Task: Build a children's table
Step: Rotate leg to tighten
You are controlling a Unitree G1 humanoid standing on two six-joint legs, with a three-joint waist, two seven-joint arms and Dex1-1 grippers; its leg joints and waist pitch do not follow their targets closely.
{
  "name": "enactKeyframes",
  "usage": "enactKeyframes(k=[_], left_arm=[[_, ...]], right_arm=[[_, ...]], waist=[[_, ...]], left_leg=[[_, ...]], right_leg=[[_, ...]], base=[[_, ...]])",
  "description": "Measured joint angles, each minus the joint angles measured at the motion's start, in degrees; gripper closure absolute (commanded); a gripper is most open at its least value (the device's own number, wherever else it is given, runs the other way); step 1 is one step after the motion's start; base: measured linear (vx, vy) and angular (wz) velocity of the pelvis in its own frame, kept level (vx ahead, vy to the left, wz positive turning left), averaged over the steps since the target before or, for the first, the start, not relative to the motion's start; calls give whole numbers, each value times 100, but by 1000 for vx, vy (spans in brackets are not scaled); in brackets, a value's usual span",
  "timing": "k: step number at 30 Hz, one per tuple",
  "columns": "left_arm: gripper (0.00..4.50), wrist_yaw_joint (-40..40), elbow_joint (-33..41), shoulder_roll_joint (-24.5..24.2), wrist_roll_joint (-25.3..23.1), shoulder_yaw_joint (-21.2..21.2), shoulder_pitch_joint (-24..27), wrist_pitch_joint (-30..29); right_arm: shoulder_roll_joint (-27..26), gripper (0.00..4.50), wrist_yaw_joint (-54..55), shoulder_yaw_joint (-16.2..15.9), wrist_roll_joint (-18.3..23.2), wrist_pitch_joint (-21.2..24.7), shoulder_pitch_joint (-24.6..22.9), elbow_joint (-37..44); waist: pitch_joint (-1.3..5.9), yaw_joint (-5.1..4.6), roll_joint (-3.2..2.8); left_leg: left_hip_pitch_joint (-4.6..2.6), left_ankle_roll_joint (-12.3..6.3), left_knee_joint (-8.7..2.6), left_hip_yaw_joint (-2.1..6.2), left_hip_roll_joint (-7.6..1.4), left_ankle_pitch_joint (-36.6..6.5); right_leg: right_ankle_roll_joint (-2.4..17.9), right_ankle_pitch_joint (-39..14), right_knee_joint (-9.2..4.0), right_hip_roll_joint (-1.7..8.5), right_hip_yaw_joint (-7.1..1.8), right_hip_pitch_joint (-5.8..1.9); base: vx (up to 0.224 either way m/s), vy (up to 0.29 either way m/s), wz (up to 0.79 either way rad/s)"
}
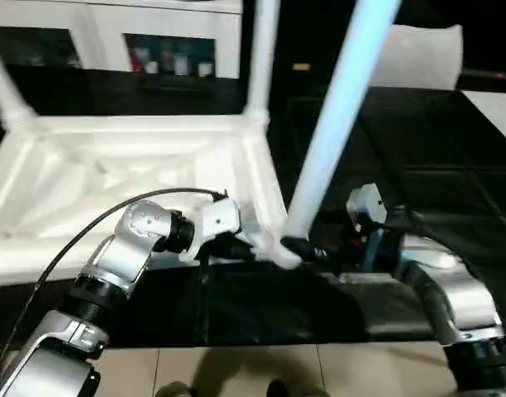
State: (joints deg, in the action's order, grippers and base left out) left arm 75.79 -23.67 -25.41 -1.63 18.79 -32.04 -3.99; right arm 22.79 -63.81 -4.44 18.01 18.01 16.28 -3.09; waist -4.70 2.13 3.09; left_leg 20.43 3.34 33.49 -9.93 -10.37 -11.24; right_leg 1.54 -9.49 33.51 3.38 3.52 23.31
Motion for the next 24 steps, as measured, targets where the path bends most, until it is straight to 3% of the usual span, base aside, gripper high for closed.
enactKeyframes(k=[3, 11, 19, 24], left_arm=[[450, 444, -153, -183, 77, 57, -13, 313], [450, 928, -289, -233, 77, 304, -166, 680], [450, 1064, -503, -198, 78, 362, -245, 931], [450, 1060, -553, -148, 91, 350, -260, 919]], right_arm=[[251, 100, -539, -132, 101, 12, 76, -109], [272, 161, -1046, -529, 24, -87, 200, -412], [286, 234, -1237, -726, -24, -196, 353, -655], [297, 247, -1232, -725, -24, -156, 353, -642]], waist=[[3, 29, 7], [4, 140, 21], [3, 151, 24], [3, 158, 24]], left_leg=[[-4, 3, 17, 2, -2, 1], [-8, 41, 52, 6, -3, -7], [-6, 41, 52, 7, -5, -7], [-6, 41, 52, 6, -5, -7]], right_leg=[[-1, -1, 27, 1, 0, 0], [0, 0, 57, 9, 0, -13], [0, 0, 58, 11, 5, -16], [0, 0, 58, 11, 6, -17]], base=[[0, 0, 0], [0, 0, 0], [0, 0, 0], [0, 0, 0]])
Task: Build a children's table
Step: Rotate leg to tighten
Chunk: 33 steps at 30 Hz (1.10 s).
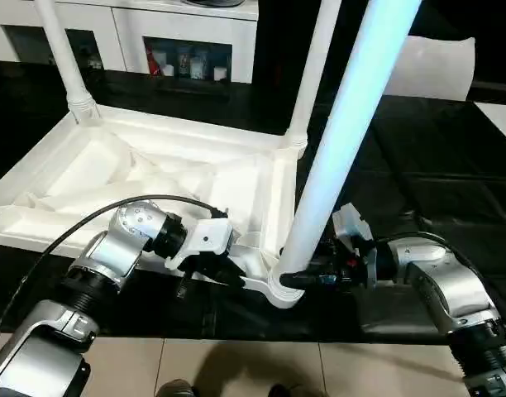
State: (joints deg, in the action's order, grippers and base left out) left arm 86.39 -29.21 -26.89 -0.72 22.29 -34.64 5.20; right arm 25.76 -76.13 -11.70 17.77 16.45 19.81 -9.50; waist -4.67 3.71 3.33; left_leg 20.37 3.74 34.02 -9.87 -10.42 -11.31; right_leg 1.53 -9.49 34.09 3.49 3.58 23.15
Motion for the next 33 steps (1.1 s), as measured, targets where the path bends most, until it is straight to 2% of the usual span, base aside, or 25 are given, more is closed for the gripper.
enactKeyframes(k=[5, 9, 12, 14, 17, 20, 22, 24, 26, 30, 33], left_arm=[[450, -149, 32, 80, 69, -73, 12, -363], [450, -761, 126, 236, -63, -242, 15, -970], [450, -1399, 179, 466, -208, -418, 15, -1484], [450, -1991, 253, 774, -347, -552, 9, -1932], [450, -2683, 364, 1154, -425, -633, -11, -2483], [450, -3569, 414, 1675, -649, -777, -56, -2979], [450, -4018, 422, 1963, -754, -798, -89, -3186], [450, -4196, 468, 2090, -795, -793, -90, -3301], [450, -4251, 514, 2108, -798, -781, -89, -3352], [450, -4250, 579, 2082, -802, -702, -89, -3360], [450, -4133, 618, 1958, -793, -609, -53, -3173]], right_arm=[[-98, 249, 366, 154, 98, 412, -225, 309], [-481, 249, 1360, 462, 57, 716, -441, 523], [-958, 250, 2381, 700, -200, 862, -469, 599], [-1411, 251, 3279, 935, -419, 964, -468, 615], [-1892, 251, 4342, 1091, -692, 1031, -400, 634], [-2502, 251, 5569, 1273, -1049, 1059, -119, 415], [-2718, 251, 6094, 1386, -1201, 1099, 81, 254], [-2779, 251, 6261, 1426, -1286, 1066, 134, 207], [-2797, 196, 6292, 1426, -1325, 938, 154, 135], [-2814, 160, 6225, 1425, -1279, 731, 32, 171], [-2638, 132, 5780, 1400, -1185, 546, -256, 374]], waist=[[0, 27, -1], [-1, -32, -2], [-1, -125, -1], [0, -226, -1], [2, -333, -6], [9, -364, -19], [10, -361, -21], [12, -354, -26], [13, -349, -27], [12, -340, -28], [12, -338, -28]], left_leg=[[-6, 1, 0, -1, 0, 1], [-16, 12, 0, -1, -2, 16], [-25, 17, 0, -1, -2, 20], [-25, 18, 0, -3, -2, 21], [-26, 18, -4, -3, 0, 20], [-22, 18, -13, -3, 1, 20], [-19, 16, -19, -3, 2, 16], [-18, 12, -28, -3, 3, 12], [-17, 12, -45, -2, 3, 12], [-7, 12, -50, -1, 1, 12], [3, 6, -49, -1, 1, 9]], right_leg=[[-2, -1, 0, 1, 0, -5], [-31, -18, 5, 1, 0, -7], [-35, -20, 2, 0, 0, -7], [-38, -22, -4, 0, 0, -6], [-38, -22, -9, 0, -1, -5], [-38, -22, -8, 0, -1, 1], [-38, -22, -10, 0, -1, 2], [-38, -22, -13, 0, -1, 1], [-42, -25, -13, -2, 0, 5], [-17, -10, -14, -4, 3, 12], [-16, -9, -25, -4, 5, 13]], base=[[0, 0, 0], [0, 0, 0], [0, 0, 0], [0, 0, 0], [0, 0, 0], [0, 0, 0], [0, 0, 0], [0, 0, 0], [0, 0, 0], [0, 0, 0], [0, 0, 0]])
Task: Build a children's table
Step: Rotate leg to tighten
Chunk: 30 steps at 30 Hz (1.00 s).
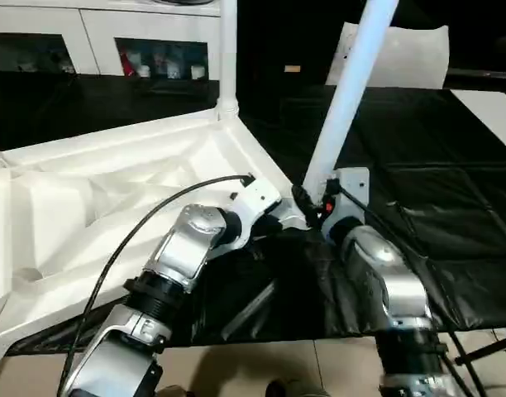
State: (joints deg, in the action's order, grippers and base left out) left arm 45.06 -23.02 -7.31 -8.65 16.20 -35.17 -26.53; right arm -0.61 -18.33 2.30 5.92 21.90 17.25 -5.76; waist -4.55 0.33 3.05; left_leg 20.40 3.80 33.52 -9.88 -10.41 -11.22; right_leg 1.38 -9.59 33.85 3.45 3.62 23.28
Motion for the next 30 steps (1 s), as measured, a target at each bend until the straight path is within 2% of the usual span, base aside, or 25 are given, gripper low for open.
enactKeyframes(k=[3, 8, 12, 15, 22, 27, 30], left_arm=[[450, 89, -17, -162, -1, -4, 64, 293], [450, 604, -203, -646, 34, -2, 93, 1055], [450, 1282, -252, -1066, 225, 48, 207, 1712], [450, 1819, -327, -1328, 364, 33, 230, 2030], [450, 2931, -648, -1687, 606, 185, 143, 2690], [450, 3298, -856, -1784, 704, 225, 83, 2973], [450, 3587, -860, -1815, 774, 251, 84, 3011]], right_arm=[[307, 112, -570, -95, 170, -57, -219, 177], [961, 67, -1877, -481, 595, 3, -372, 354], [1593, 34, -2888, -649, 806, 11, -373, 415], [1928, 34, -3500, -751, 911, -78, -371, 429], [2694, 34, -4443, -733, 1007, -237, -107, 288], [2823, 34, -4689, -752, 1014, -294, -98, 149], [2808, 34, -4801, -867, 1036, -362, -55, 50]], waist=[[-1, -42, -4], [-6, -75, -16], [-5, -12, -19], [-5, 23, -18], [-4, 275, 7], [-5, 301, 11], [-5, 307, 11]], left_leg=[[12, -2, -1, -1, -2, -1], [4, 2, -4, -1, -30, 2], [4, 5, 7, -1, -35, 4], [3, 5, 17, -2, -33, 4], [-3, 3, 20, -6, -28, 4], [-8, 4, 23, -6, -29, 4], [-8, 4, 22, -6, -30, 4]], right_leg=[[4, 3, 4, -3, -1, -1], [-14, -8, 14, -20, 16, 2], [-14, -9, 15, -20, 19, 2], [-13, -8, 14, -15, 18, 6], [-20, -13, 16, -5, 18, 0], [-21, -13, 20, -5, 17, -3], [-21, -14, 21, -5, 18, -3]], base=[[0, 0, 0], [0, 0, 0], [0, 0, 0], [0, 0, 0], [0, 0, 0], [0, 0, 0], [0, 0, 0]])
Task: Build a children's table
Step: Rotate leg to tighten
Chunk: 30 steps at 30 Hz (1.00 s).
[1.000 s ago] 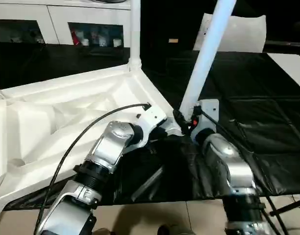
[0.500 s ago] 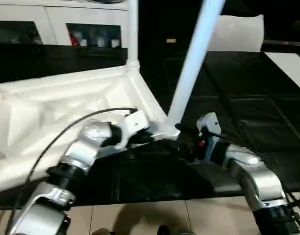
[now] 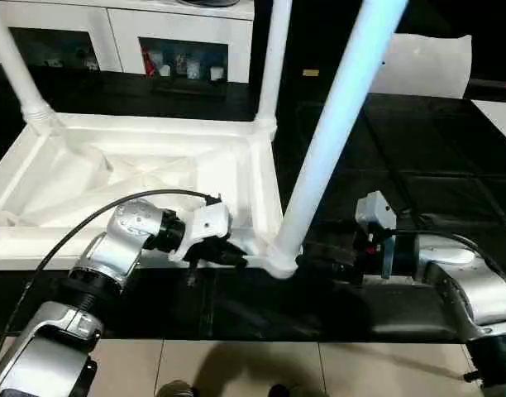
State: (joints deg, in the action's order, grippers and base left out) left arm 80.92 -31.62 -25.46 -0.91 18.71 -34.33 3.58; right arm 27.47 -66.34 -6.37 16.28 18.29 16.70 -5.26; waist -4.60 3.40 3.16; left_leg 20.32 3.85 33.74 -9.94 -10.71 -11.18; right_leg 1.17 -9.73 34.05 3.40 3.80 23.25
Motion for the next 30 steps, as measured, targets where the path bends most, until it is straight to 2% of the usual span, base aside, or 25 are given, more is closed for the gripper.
enactKeyframes(k=[1, 11, 13, 15, 23, 26, 30], left_arm=[[450, 100, 1, -2, 21, 15, 1, 19], [450, 439, 33, -8, 109, 185, 7, 189], [450, 475, 33, -7, 111, 186, 6, 189], [450, 495, 33, -7, 113, 186, 6, 189], [450, 501, 34, -12, 119, 197, 0, 190], [450, 504, 41, -14, 121, 197, 1, 184], [450, 364, 182, 14, 121, 129, 37, -149]], right_arm=[[-16, 61, -62, -60, 18, -4, 27, -10], [-133, 124, -555, -336, 92, -115, 200, -409], [-129, 156, -621, -367, 93, -115, 212, -414], [-129, 161, -676, -409, 93, -116, 250, -442], [-162, 234, -841, -490, 153, -134, 366, -573], [-163, 245, -849, -490, 156, -139, 367, -578], [-238, 250, -622, -400, 193, 44, 213, -365]], waist=[[0, 6, 0], [-1, 46, 4], [-2, 45, 4], [-2, 44, 4], [-5, 46, 10], [-5, 47, 10], [-5, 59, 10]], left_leg=[[1, 0, 0, 0, 0, 0], [2, 0, 5, -1, 3, 0], [1, 0, 5, -1, 3, 0], [1, 0, 5, -1, 2, 0], [1, 0, 4, -1, 2, 0], [1, 0, 4, -1, 2, 0], [1, 0, 3, -1, 2, 0]], right_leg=[[0, 0, 0, 0, 0, 0], [1, 0, -1, 6, 0, -6], [0, 0, -1, 6, 1, -6], [0, 0, -1, 6, 1, -6], [-1, -1, -1, 6, 1, -6], [-3, -2, -1, 6, 1, -6], [-3, -2, -1, 6, 2, -7]], base=[[0, 0, 0], [0, 0, 0], [0, 0, 0], [0, 0, 0], [0, 0, 0], [0, 0, 0], [0, 0, 0]])
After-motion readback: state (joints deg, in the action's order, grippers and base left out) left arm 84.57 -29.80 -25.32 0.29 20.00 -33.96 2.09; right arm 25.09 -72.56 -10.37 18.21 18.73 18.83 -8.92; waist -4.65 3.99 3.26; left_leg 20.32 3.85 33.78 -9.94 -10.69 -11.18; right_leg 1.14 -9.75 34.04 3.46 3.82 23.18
